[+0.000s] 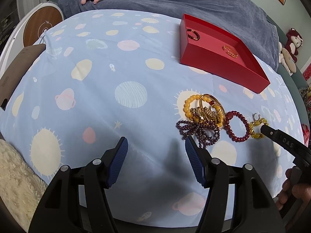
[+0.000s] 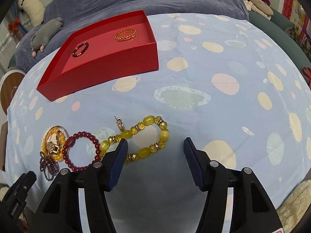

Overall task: Organize jewelry
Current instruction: 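Grasp the yellow bead bracelet with the right tool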

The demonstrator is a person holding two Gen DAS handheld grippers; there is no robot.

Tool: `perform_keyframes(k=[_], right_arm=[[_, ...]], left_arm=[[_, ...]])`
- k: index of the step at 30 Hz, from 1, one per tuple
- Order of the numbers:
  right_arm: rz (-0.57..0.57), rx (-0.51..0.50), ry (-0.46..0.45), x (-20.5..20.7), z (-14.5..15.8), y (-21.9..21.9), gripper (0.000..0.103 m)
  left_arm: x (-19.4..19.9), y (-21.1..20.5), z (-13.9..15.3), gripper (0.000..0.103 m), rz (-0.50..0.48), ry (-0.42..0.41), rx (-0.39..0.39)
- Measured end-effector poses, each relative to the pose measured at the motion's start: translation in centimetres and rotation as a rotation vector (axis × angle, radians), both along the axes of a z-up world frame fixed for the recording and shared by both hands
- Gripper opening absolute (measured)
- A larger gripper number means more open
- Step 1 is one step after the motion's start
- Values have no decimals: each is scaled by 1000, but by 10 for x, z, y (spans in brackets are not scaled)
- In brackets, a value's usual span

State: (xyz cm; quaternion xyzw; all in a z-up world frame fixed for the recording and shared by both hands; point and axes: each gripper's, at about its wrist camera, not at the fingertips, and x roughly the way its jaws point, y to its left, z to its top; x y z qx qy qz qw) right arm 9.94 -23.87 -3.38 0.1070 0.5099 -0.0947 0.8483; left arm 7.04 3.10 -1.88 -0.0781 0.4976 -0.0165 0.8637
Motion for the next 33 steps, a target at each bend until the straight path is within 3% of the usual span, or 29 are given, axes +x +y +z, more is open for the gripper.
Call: perform_keyframes(k=[4, 14, 23, 27, 31, 33], right_arm=[[40, -70, -3, -3, -4, 9, 51], [76, -55, -12, -29, -2, -4, 22], [55, -17, 1, -31, -1, -10, 19], [61, -1, 6, -31, -1, -11, 10], [66, 14, 8, -36, -1, -11, 10], [70, 16, 8, -39, -1, -10, 10]], left_arm=[[-1, 2, -2, 58, 6, 7, -2], [-4, -10, 0, 61, -19, 9, -9], [1, -29, 2, 61, -40, 7, -15], [9, -36, -2, 61, -48, 12, -12], [17, -39, -8, 61, -43, 15, -13], [20, -40, -8, 55, -45, 3, 1]])
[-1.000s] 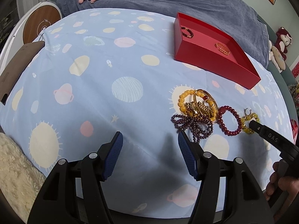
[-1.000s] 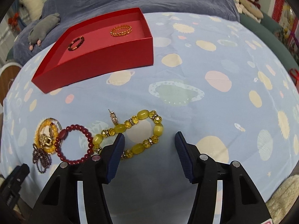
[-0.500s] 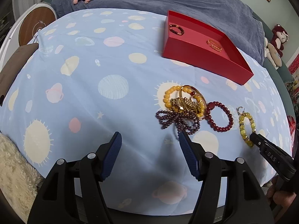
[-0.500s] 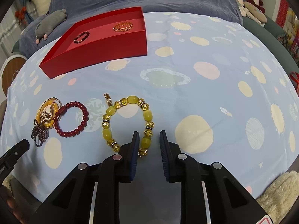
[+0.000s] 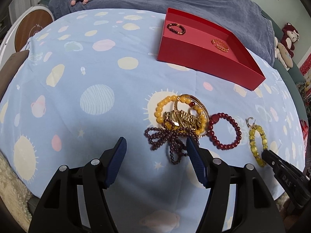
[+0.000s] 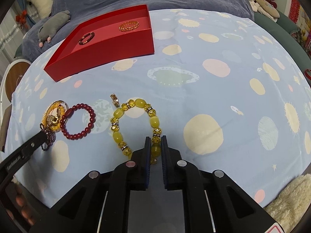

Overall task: Organize jewelry
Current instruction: 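Grasp the yellow bead bracelet with the right tool, then grasp the dark garnet bead bracelet with the left tool while the right tool holds the yellow bracelet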

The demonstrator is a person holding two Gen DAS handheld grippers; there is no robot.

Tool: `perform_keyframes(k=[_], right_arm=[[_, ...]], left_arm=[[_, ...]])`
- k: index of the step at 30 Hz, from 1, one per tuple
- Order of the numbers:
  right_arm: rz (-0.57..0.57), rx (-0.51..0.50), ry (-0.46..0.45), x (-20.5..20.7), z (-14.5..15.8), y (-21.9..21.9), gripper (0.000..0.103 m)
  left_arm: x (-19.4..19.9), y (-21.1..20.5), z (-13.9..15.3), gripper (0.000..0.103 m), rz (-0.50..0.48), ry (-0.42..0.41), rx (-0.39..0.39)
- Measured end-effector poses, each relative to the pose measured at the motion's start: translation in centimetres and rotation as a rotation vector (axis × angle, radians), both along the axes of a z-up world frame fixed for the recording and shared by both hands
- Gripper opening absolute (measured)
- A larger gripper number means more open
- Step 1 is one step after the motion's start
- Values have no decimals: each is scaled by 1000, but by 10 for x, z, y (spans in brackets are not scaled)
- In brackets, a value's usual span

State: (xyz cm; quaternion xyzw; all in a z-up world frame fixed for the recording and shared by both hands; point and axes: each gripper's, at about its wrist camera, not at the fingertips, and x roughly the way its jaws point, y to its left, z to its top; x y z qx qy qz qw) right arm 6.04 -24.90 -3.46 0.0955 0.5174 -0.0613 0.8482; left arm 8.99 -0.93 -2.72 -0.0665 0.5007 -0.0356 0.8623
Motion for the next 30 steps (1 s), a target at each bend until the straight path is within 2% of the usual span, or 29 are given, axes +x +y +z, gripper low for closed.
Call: perform_keyframes(k=[1, 9, 13, 22, 30], right_arm=[[3, 1, 0, -2, 0, 1, 10], [18, 35, 7, -8, 3, 4, 10], [15, 55, -12, -15, 12, 5, 9], [24, 92, -96, -21, 59, 3, 9], [38, 106, -176, -25, 97, 1, 9]], left_arm=[[1, -1, 0, 53, -5, -3, 2], [0, -8, 0, 13, -55, -5, 3], [-3, -7, 4, 7, -60, -2, -2], [-12, -3, 29, 6, -62, -27, -39], [-22, 0, 58, 0, -84, -71, -56]])
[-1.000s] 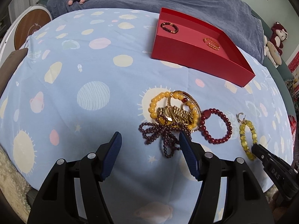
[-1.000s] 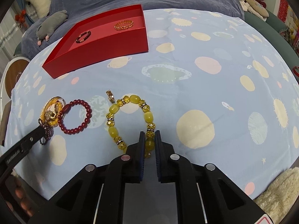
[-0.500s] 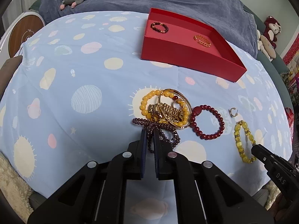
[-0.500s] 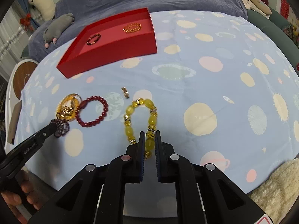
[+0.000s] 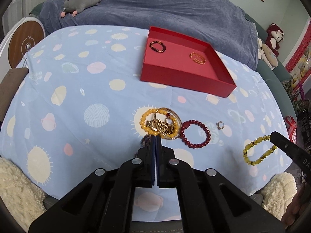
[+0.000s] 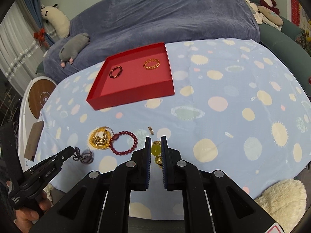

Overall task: Organize jewelry
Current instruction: 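Grasp the dark garnet bead bracelet with the left tool while the right tool holds the yellow bracelet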

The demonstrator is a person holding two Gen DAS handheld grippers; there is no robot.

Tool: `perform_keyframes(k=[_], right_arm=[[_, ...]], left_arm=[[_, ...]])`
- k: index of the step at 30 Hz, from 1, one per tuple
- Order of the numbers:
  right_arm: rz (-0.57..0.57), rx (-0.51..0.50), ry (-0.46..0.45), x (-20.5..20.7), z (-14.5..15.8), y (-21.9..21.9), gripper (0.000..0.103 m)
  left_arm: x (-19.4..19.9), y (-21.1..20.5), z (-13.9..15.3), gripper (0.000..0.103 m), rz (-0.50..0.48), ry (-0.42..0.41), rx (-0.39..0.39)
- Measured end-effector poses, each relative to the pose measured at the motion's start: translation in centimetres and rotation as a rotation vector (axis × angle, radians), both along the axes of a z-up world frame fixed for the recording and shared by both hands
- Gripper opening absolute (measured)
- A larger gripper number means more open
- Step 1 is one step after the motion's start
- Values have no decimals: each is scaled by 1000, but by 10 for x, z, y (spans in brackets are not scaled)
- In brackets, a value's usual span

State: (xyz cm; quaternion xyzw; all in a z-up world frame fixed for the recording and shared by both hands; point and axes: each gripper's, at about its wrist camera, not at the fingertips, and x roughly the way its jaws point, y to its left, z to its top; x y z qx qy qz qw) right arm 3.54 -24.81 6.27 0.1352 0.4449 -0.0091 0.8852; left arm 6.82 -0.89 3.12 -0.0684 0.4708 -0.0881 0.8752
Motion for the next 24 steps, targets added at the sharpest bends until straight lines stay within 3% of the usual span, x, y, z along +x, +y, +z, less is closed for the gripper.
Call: perform_keyframes(k=[5, 11, 13, 15, 17, 24], right_arm=[[1, 4, -14, -2, 8, -4, 9], [3, 8, 6, -7, -1, -4, 9], [6, 12, 21, -9, -8, -2, 9], [10, 15, 32, -11, -12, -1, 9], [14, 16, 41, -12, -16, 1, 9], [19, 25, 59, -11, -23, 5, 9]], left_arm=[[0, 4, 7, 0, 0, -9, -3], [-2, 21, -13, 1, 41, 50, -7], [-5, 24, -21, 9, 47, 75, -7], [-8, 25, -27, 37, 58, 98, -1], [-12, 26, -30, 46, 76, 92, 6], [3, 22, -51, 43, 80, 107, 50]])
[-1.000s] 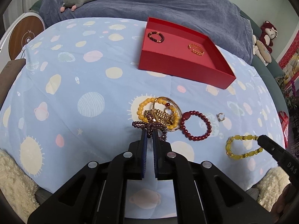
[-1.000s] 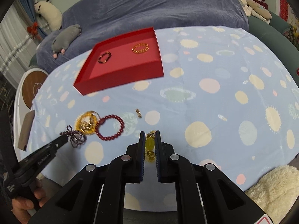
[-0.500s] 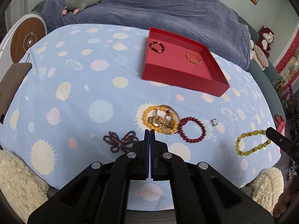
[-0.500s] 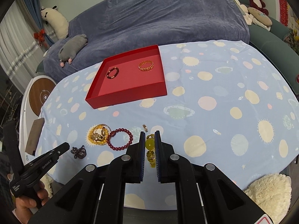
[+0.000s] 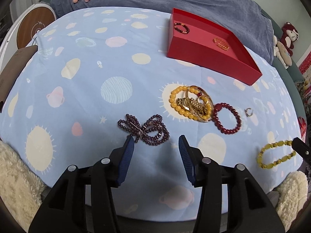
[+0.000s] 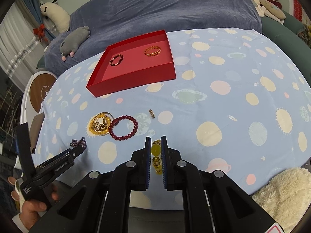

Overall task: Organize jewelry
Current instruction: 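Grasp the dark garnet bead bracelet with the left tool while the right tool holds the yellow bracelet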

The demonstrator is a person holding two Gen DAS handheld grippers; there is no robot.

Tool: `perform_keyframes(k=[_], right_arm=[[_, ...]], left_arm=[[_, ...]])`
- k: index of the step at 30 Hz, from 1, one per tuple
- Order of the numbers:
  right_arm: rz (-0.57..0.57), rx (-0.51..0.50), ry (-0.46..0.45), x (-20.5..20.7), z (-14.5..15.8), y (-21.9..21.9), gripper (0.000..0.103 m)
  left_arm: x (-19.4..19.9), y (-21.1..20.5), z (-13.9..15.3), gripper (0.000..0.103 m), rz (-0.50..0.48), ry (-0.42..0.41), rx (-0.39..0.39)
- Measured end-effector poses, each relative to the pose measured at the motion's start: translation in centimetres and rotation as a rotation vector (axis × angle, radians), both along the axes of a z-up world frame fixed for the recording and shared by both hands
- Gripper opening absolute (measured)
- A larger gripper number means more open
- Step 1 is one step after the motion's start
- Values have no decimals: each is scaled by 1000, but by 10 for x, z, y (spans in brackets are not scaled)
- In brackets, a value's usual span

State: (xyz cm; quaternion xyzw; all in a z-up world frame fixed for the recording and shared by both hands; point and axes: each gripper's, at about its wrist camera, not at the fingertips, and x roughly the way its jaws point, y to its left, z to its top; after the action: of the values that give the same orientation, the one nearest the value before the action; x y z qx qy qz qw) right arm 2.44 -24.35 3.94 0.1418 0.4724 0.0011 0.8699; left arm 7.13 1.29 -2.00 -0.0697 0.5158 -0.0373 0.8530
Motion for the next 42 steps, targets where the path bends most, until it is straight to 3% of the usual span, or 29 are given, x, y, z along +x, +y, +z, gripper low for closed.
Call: perform_keyframes(k=[4, 6, 8, 15, 23, 27, 28, 29, 30, 32, 40, 42], right_arm=[[1, 3, 6, 2, -2, 1, 9], [3, 5, 9, 4, -3, 2, 9], [5, 6, 11, 5, -4, 3, 9], [10, 11, 2, 5, 0, 7, 9], [15, 11, -36, 7, 16, 8, 9], [8, 11, -41, 6, 18, 6, 9], [8, 11, -40, 6, 17, 6, 9], [8, 12, -37, 5, 16, 6, 9], [9, 12, -33, 3, 14, 7, 9], [12, 15, -23, 1, 11, 8, 9], [25, 17, -5, 3, 5, 13, 9], [27, 18, -2, 3, 4, 15, 9]], left_arm=[[7, 0, -3, 27, 2, -23, 22], [9, 2, -4, 10, -2, -21, 9], [10, 4, -4, 3, -4, -20, -3], [5, 7, 8, 0, 2, -26, -36], [6, 6, 45, 0, -15, -85, -84], [7, 10, 40, 2, 4, -67, -90], [6, 11, 35, 5, 14, -59, -90], [5, 12, 32, 15, 19, -48, -91], [5, 13, 26, 32, 25, -34, -89], [3, 12, 17, 43, 44, -28, -58], [13, 4, -6, 39, 40, -16, -21], [16, 3, -6, 29, 39, -29, -19]])
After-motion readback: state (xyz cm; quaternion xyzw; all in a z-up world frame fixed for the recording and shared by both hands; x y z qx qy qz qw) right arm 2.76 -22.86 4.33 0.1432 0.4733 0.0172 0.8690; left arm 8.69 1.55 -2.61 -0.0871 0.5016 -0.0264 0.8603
